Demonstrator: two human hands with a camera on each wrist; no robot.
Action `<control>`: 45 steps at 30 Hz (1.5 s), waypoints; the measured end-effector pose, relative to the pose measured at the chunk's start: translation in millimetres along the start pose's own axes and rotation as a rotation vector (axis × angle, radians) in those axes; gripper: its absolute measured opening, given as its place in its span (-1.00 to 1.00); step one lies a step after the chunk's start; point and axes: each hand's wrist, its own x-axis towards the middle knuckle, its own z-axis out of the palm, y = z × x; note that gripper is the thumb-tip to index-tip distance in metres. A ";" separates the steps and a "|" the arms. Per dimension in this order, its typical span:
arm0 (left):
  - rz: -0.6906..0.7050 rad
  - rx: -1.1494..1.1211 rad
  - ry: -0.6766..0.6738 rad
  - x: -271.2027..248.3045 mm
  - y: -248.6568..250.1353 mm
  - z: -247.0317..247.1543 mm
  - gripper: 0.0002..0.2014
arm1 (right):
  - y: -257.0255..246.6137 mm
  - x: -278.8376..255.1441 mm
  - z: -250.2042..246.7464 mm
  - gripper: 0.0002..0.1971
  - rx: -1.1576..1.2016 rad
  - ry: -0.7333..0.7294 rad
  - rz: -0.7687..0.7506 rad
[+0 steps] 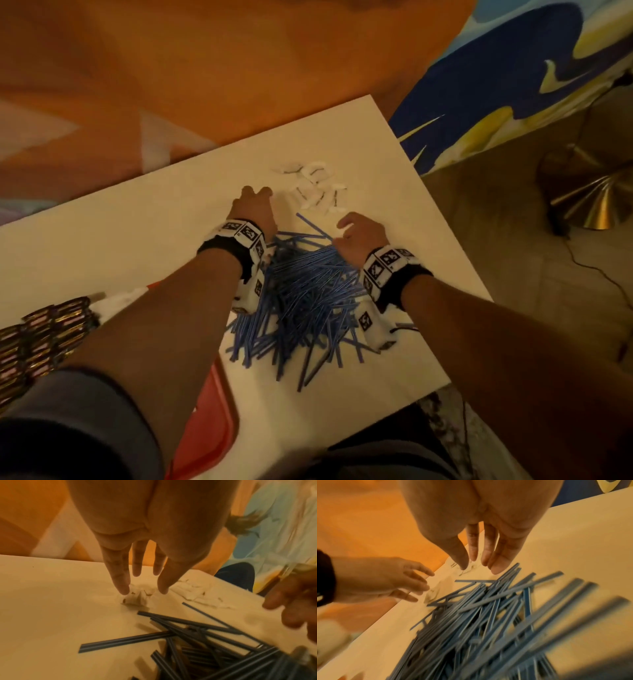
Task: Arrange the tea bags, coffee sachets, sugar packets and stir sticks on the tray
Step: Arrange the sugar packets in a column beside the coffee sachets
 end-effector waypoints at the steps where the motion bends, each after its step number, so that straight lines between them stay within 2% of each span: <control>1: -0.012 0.016 -0.021 7.1 0.5 3.3 -0.38 | -1.7 11.0 -4.5 -0.78 -0.006 0.031 -0.003; 5: -0.006 0.027 0.013 29.7 -1.7 9.4 -0.25 | -13.0 50.7 -9.2 -0.71 -0.026 0.160 0.000; 9: 0.003 -0.039 0.088 49.8 3.8 2.1 -0.14 | -27.3 80.4 -7.6 -0.39 -0.058 0.072 0.037; 12: 0.074 -0.121 0.039 63.8 18.2 -4.3 -0.07 | -34.1 94.0 -2.8 -0.40 -0.110 0.025 0.023; 14: 0.163 -0.032 -0.017 70.0 34.9 -4.7 -0.05 | -36.9 98.2 -2.6 -0.45 -0.100 0.020 -0.027; 17: 0.263 0.185 -0.058 73.4 57.3 4.0 -0.19 | -37.7 99.9 -6.4 -0.55 -0.019 0.013 -0.100; 20: 0.221 0.123 -0.013 75.9 64.6 11.5 -0.40 | -31.1 100.4 -11.3 -0.61 0.239 0.032 -0.010; 22: 0.214 0.062 0.018 76.8 66.4 13.8 -0.54 | -23.2 101.2 -11.4 -0.64 0.309 0.046 0.015; 24: 0.220 -0.009 0.046 77.1 66.2 15.1 -0.60 | -15.9 99.9 -13.4 -0.69 0.340 0.051 0.025; 27: 0.175 -0.186 0.117 72.9 58.2 12.1 -0.65 | -6.6 97.0 -15.8 -0.80 0.341 0.058 0.038; 29: 0.081 -0.404 0.138 69.2 47.3 11.9 -0.72 | -4.3 92.8 -17.2 -0.86 0.354 0.060 0.043; 33: -0.114 -1.263 0.040 35.5 28.6 6.9 -0.94 | -11.5 75.4 -13.3 -0.86 0.405 0.039 0.005; 35: -0.188 -1.514 -0.003 14.4 18.0 6.9 -0.79 | -23.5 62.8 -7.2 -0.83 0.477 -0.003 -0.038; 37: -0.239 -1.627 -0.033 -8.6 6.4 5.8 -0.74 | -39.2 48.4 1.0 -0.78 0.519 -0.078 -0.099; 39: -0.261 -1.703 -0.056 -28.6 -1.7 5.7 -0.83 | -54.8 33.3 10.2 -0.70 0.493 -0.174 -0.173; 41: -0.298 -1.785 -0.012 -50.7 -8.5 2.3 -0.82 | -69.4 15.9 19.2 -0.70 0.400 -0.234 -0.237; 43: -0.321 -1.956 0.003 -75.3 -17.4 1.1 -0.68 | -80.4 -1.3 29.0 -0.78 0.335 -0.223 -0.278; 45: -0.329 -2.097 -0.007 -97.3 -27.2 -2.1 -0.81 | -89.9 -21.1 37.1 -0.84 0.283 -0.193 -0.314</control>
